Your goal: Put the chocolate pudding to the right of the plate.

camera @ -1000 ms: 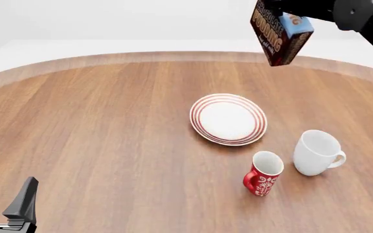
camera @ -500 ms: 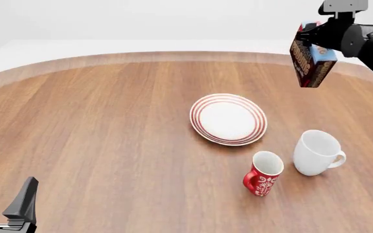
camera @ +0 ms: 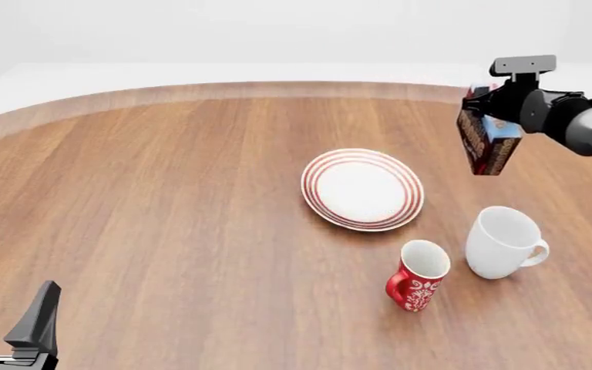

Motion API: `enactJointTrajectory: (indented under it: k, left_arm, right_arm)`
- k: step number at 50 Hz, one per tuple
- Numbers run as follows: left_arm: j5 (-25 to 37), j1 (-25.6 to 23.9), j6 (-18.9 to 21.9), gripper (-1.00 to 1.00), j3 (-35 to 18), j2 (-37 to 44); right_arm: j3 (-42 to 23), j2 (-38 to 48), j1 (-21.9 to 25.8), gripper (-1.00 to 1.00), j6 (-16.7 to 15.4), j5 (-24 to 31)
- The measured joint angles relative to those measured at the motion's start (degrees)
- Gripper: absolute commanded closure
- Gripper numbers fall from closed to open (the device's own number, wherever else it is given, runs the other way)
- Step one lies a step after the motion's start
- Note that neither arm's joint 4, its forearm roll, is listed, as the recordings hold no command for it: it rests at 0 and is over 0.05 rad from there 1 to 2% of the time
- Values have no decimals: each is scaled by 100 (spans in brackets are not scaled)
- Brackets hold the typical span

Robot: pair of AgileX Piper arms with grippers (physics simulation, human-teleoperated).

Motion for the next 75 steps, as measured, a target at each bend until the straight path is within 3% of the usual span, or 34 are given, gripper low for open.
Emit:
enactJointTrajectory:
  k: [54, 55, 75]
  left_arm:
    - [0, 0, 0, -100, 0, 0]
    - [0, 0, 0, -100, 0, 0]
    - [0, 0, 0, -100, 0, 0]
  right_arm:
    - [289, 665, -71, 100, -101, -381]
    - [287, 668, -73, -100, -103, -379]
    - [95, 410, -53, -100, 60, -99]
